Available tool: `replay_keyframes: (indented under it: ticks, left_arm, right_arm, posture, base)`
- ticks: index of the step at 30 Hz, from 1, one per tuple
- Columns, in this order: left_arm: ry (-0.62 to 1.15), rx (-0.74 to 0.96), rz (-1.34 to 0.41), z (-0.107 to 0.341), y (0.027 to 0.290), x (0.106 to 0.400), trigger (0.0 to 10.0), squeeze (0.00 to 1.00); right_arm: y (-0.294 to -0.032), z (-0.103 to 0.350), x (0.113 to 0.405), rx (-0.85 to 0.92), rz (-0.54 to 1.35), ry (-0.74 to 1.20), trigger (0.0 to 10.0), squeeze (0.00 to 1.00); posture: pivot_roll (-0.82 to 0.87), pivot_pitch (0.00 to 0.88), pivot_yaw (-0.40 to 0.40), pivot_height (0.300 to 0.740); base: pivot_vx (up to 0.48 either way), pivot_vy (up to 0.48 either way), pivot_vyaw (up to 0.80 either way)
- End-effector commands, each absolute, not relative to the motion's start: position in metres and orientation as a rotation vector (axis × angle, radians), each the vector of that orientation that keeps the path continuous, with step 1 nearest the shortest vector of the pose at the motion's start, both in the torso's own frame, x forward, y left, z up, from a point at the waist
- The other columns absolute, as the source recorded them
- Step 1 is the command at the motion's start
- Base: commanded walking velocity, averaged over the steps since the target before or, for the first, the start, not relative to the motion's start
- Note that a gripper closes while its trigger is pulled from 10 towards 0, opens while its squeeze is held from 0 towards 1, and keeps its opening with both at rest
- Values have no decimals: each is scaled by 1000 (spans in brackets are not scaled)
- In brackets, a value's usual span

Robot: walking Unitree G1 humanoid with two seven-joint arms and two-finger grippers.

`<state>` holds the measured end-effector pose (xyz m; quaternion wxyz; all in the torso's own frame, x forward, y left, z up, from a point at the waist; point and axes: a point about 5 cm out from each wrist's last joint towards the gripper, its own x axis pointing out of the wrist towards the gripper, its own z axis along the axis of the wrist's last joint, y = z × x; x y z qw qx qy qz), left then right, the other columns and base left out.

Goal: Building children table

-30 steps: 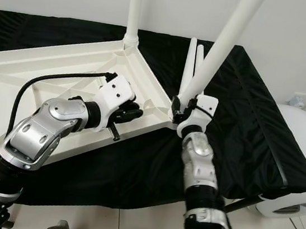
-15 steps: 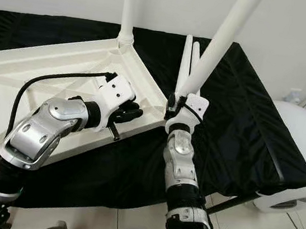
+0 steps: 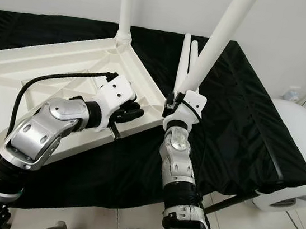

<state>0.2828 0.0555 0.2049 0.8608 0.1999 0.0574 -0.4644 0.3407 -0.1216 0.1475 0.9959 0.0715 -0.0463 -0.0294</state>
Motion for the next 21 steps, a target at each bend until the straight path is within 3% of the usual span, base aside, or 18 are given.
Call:
replay_keyframes:
  ticks: [1, 21]
  left_arm:
    - [101, 443, -945, 206, 53, 283, 10000, 0]
    - [97, 446, -959, 207, 52, 283, 10000, 0]
  right_arm:
    - [-123, 133, 337, 143, -4, -16, 10000, 0]
    - [-166, 97, 329, 0, 359, 157, 10000, 0]
  posture:
    - [44, 22, -82, 740]
    - [32, 24, -67, 740]
  base:
    - [0, 0, 0]
    - [0, 0, 0]
